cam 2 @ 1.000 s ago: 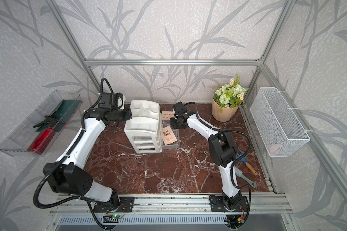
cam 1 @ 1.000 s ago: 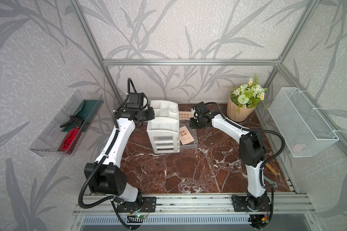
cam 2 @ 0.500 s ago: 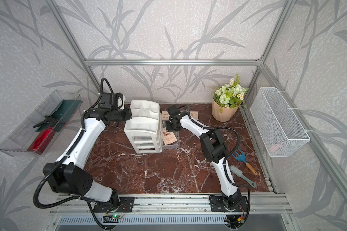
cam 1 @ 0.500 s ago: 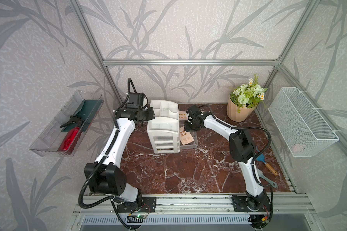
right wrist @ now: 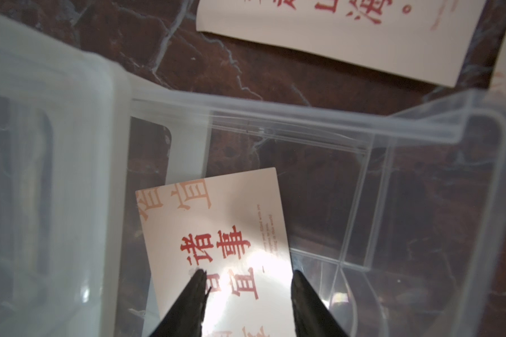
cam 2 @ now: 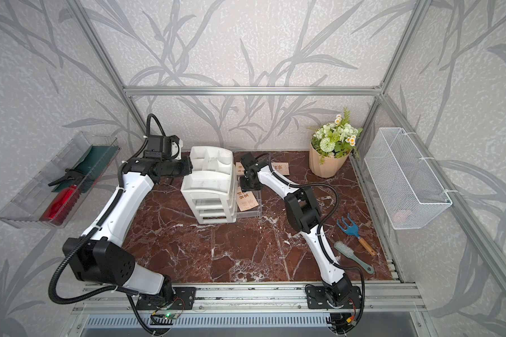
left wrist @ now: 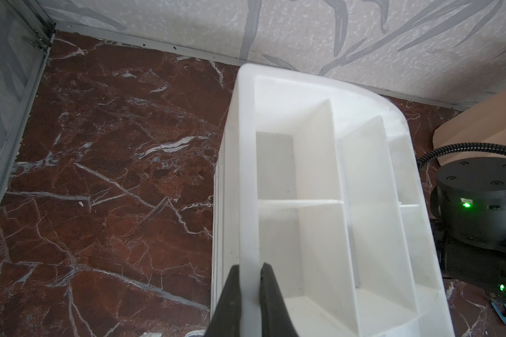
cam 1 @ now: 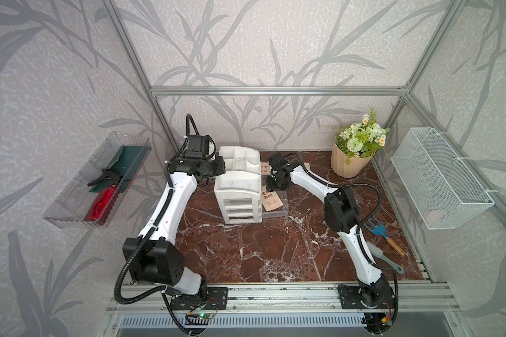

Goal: Take the postcards out of the drawer
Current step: Pick up the postcard from the drawer.

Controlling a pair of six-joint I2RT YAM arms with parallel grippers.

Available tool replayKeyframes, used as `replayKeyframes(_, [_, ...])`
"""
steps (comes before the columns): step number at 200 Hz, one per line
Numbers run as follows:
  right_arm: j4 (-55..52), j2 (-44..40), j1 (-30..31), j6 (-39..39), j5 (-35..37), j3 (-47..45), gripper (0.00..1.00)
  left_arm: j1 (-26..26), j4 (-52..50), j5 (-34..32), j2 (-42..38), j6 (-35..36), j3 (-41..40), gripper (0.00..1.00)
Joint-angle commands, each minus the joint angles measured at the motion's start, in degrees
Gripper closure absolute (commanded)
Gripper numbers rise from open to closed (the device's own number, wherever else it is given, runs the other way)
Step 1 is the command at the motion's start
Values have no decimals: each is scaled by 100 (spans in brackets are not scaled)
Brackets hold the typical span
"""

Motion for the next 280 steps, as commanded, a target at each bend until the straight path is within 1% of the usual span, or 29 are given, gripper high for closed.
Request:
replayKeyframes(1, [-488,227,-10,-21,187,332,51,-29,-138,26,-81,101,-95,89])
replayKeyframes(52, [-826,510,-10,-11,210,722,49,-34,-94,78,-78,84,-130,89])
replayKeyframes(123, [-1440,955,-5,-171,35,1492,49,-36,-70,110,-99,84,-135,89])
replayKeyframes(156, [-1577,1091,-4,-244,-229,1683,49,-30,-60,132,-103,73,-133,89])
replayKeyframes(170, [-1486,1039,-9,-270,-457,1573,50,-32,-59,130,-100,76,-123,89])
replayKeyframes(193, [-1036,766,-23,-210,-839,1069,53,-30,-63,108,-98,79,-137,89])
replayKeyframes(280, [490,-141,-216,314,-1696,-608,65,-36,-59,102,-78,74,-142,89])
